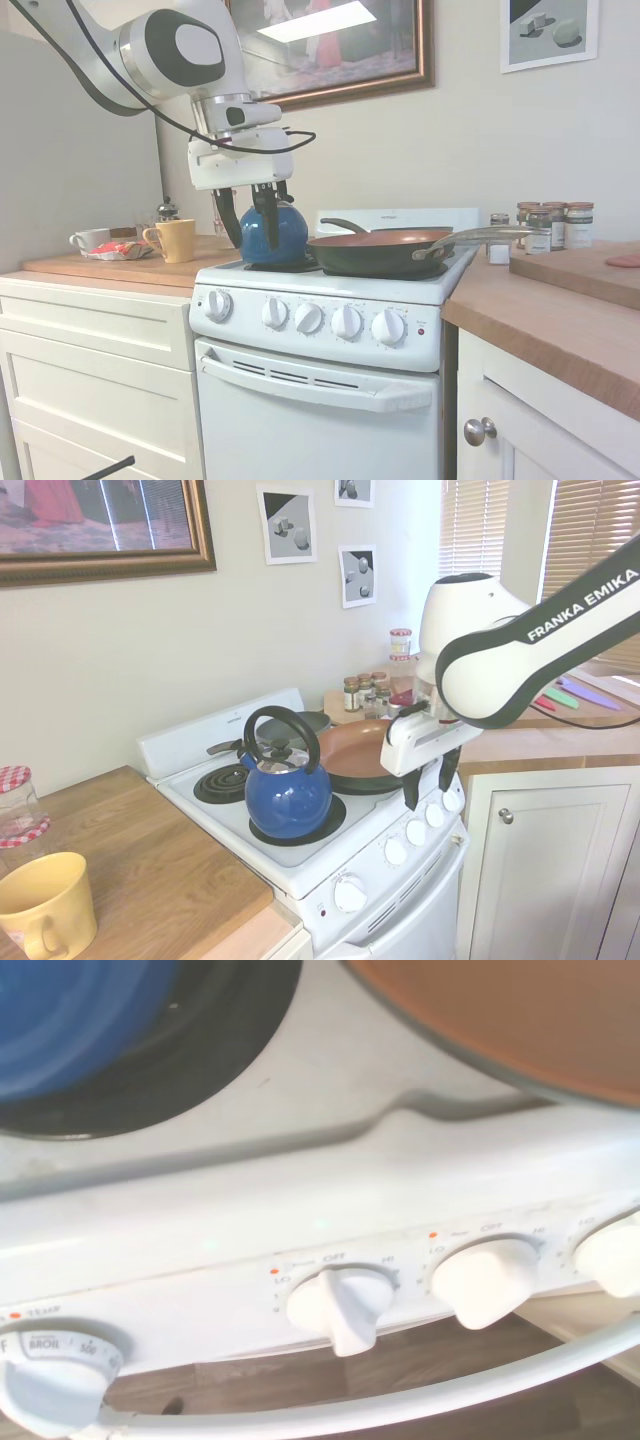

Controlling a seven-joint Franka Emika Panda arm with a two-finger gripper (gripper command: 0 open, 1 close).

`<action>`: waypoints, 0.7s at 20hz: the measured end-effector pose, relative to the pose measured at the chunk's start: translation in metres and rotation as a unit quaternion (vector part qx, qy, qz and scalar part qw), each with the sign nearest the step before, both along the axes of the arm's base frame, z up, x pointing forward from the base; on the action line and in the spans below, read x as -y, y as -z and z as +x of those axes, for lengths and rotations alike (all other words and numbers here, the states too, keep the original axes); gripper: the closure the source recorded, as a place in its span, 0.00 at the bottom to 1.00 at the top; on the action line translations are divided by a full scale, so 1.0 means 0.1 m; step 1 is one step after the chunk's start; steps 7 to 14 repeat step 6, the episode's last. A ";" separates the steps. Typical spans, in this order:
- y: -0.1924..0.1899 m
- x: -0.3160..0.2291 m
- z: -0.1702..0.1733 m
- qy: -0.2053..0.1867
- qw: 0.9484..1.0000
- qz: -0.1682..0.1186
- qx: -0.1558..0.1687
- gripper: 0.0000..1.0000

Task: Turn on the stove on the top left

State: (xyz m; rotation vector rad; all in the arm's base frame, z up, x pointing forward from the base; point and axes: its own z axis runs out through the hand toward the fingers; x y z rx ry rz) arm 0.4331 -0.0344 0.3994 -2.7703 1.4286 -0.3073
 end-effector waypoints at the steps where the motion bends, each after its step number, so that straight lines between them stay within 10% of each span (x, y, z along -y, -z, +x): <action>1: 0.00 0.00 0.00 -0.001 1.000 0.000 -0.001 0.00; 14: 0.01 -0.05 0.00 -0.005 1.000 -0.002 -0.002 0.00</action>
